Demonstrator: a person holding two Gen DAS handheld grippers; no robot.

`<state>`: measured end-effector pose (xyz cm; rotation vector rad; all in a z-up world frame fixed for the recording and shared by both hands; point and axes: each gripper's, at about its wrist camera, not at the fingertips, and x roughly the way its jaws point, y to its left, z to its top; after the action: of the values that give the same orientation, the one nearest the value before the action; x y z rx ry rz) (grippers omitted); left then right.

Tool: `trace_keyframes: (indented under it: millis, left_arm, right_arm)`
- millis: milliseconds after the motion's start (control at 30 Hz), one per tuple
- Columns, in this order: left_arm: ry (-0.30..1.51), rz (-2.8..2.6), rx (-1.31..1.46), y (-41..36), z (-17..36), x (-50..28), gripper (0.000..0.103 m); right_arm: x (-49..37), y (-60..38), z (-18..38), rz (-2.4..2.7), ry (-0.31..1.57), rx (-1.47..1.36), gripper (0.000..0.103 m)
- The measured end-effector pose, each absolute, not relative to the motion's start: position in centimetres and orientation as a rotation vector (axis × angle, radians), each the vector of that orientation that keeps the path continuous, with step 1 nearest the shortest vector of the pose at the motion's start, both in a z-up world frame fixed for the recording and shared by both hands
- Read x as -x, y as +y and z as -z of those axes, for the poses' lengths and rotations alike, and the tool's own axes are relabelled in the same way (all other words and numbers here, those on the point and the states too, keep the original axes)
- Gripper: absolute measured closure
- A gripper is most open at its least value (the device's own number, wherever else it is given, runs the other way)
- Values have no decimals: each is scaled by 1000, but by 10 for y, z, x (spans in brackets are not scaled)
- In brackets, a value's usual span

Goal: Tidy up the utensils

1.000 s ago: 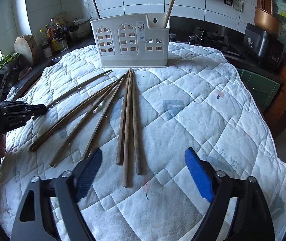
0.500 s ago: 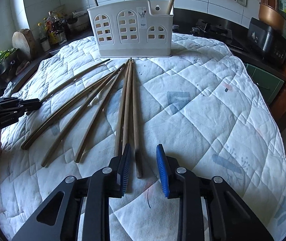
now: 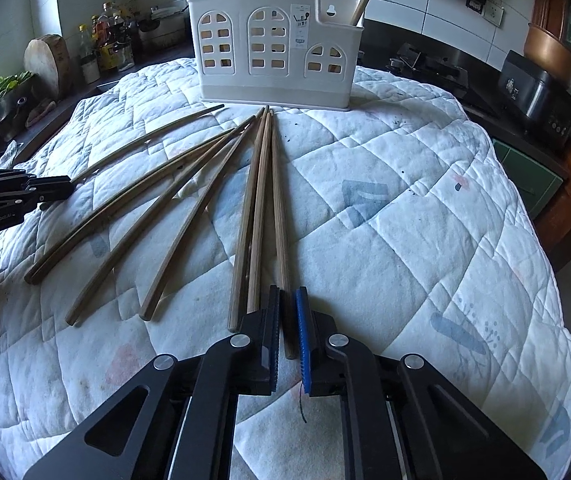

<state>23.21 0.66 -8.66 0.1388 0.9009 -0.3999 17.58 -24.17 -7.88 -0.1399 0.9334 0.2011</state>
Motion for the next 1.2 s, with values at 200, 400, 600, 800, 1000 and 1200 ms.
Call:
trace_keyframes:
  millis: [200, 400, 600, 800, 1000, 1200]
  left_arm:
    - [906, 396, -133, 6, 83, -232, 96]
    - [894, 422, -127, 1, 70, -225, 97]
    - [905, 457, -110, -2, 57, -217, 97]
    - [951, 467, -149, -6, 67, -211, 98]
    - [978, 472, -125, -3, 79, -211, 97]
    - [981, 468, -113, -2, 83, -211, 97]
  right_arm:
    - [-167, -245, 63, -195, 891, 133, 96]
    - [-158, -252, 30, -191, 813, 117, 96]
    - [-156, -258, -1, -201, 744, 96, 96]
    - [-157, -262, -10, -201, 722, 76, 96]
    - [-157, -261, -12, -202, 720, 70, 96]
    - [-156, -259, -15, -208, 710, 73, 96]
